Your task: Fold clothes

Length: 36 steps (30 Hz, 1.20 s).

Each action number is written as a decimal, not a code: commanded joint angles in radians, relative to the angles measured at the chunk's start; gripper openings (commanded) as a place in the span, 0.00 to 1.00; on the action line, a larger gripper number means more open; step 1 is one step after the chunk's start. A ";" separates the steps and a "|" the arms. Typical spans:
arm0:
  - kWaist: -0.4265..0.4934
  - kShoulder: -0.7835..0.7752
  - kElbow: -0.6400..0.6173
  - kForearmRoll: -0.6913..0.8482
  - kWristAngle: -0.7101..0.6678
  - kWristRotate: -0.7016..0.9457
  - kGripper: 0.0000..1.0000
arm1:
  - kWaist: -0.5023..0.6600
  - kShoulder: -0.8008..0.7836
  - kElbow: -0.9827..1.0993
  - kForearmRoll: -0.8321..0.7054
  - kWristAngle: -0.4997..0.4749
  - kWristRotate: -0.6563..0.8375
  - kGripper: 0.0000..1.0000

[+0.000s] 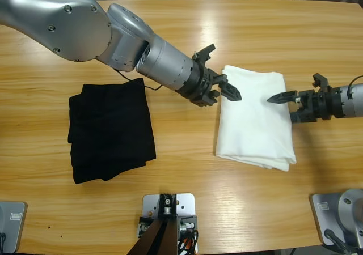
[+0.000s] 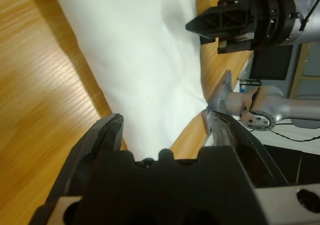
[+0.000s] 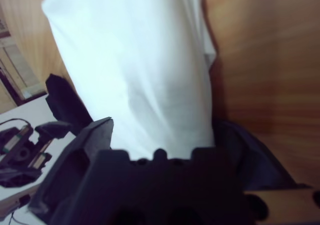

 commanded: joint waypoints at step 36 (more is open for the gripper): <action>0.017 0.337 -0.587 0.753 -0.147 0.183 0.39 | 0.077 0.074 0.052 -0.016 -0.032 0.010 0.82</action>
